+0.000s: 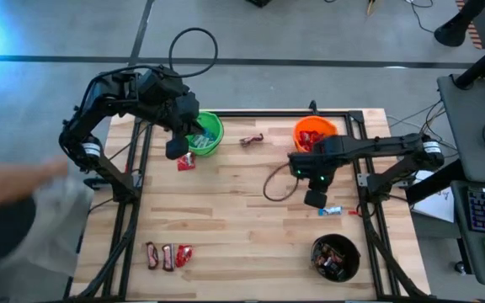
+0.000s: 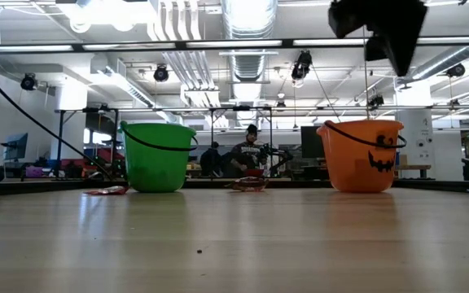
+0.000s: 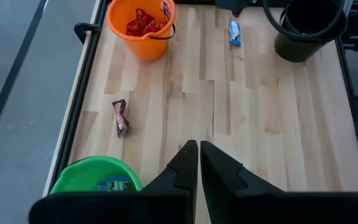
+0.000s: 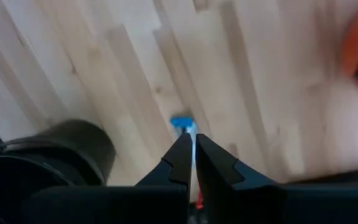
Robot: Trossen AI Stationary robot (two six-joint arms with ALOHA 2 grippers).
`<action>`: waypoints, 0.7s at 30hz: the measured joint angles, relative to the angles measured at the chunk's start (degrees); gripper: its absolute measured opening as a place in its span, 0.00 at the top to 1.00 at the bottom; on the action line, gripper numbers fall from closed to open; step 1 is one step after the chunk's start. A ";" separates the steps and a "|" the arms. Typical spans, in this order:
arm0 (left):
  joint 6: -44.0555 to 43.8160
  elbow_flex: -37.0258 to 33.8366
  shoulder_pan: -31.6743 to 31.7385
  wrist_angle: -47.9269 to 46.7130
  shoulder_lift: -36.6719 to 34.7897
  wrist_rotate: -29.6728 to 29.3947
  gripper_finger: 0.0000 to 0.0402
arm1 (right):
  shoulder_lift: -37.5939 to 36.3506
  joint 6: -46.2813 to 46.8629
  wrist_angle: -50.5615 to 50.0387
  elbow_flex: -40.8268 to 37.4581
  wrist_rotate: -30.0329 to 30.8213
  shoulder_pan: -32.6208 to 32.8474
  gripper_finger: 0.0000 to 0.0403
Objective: Sort candy
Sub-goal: Put the white candy into the green bucket
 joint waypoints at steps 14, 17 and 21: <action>-0.05 0.00 -0.01 0.00 0.00 0.02 1.00 | -16.25 10.28 15.03 -23.90 0.09 3.87 0.97; -0.15 0.00 -0.01 0.00 0.00 0.02 1.00 | -19.83 13.15 18.17 -28.17 2.39 3.85 0.97; -1.60 0.00 -0.01 0.02 0.00 0.02 1.00 | -23.28 14.73 18.39 -32.31 4.68 3.83 0.97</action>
